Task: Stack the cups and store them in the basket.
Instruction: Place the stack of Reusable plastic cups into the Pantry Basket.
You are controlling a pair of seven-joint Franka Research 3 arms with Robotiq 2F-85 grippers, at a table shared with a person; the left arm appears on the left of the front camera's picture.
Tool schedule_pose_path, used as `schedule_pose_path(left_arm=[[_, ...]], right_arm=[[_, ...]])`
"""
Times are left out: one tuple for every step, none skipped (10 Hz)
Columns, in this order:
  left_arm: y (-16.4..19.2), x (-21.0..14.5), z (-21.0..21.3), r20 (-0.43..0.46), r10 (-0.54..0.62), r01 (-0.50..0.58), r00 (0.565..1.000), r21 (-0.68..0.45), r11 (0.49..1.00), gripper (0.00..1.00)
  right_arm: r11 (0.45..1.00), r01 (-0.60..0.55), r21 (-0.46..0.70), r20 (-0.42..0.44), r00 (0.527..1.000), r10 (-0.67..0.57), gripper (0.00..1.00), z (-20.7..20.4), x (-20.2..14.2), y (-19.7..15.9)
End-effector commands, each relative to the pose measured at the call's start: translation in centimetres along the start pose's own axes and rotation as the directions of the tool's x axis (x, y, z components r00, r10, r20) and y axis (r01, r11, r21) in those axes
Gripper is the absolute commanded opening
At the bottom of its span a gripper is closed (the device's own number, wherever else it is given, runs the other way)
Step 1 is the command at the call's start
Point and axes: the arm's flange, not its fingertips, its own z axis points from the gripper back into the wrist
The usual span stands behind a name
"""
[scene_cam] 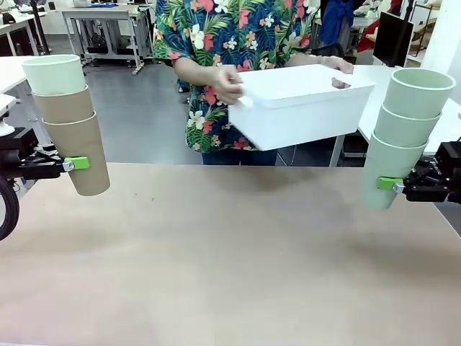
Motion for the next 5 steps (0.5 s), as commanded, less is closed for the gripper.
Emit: schedule_pose_path(left_arm=[[-0.12,0.49,-0.06,0.003,-0.011,0.011,1.0,-0.004,1.0,0.85],[-0.12,0.49,-0.06,0.003,-0.011,0.011,1.0,-0.004,1.0,0.85],[-0.12,0.49,-0.06,0.003,-0.011,0.011,1.0,-0.004,1.0,0.85],[-0.12,0.49,-0.06,0.003,-0.011,0.011,1.0,-0.004,1.0,0.85],[-0.12,0.49,-0.06,0.003,-0.011,0.011,1.0,-0.004,1.0,0.85]], right_arm=[[1.0,-0.012,-0.002,0.0,1.0,0.012,0.85,0.04,0.29,0.01],[1.0,-0.012,-0.002,0.0,1.0,0.012,0.85,0.04,0.29,0.01],[1.0,-0.012,-0.002,0.0,1.0,0.012,0.85,0.04,0.29,0.01],[1.0,-0.012,-0.002,0.0,1.0,0.012,0.85,0.04,0.29,0.01],[1.0,-0.012,-0.002,0.0,1.0,0.012,0.85,0.04,0.29,0.01]])
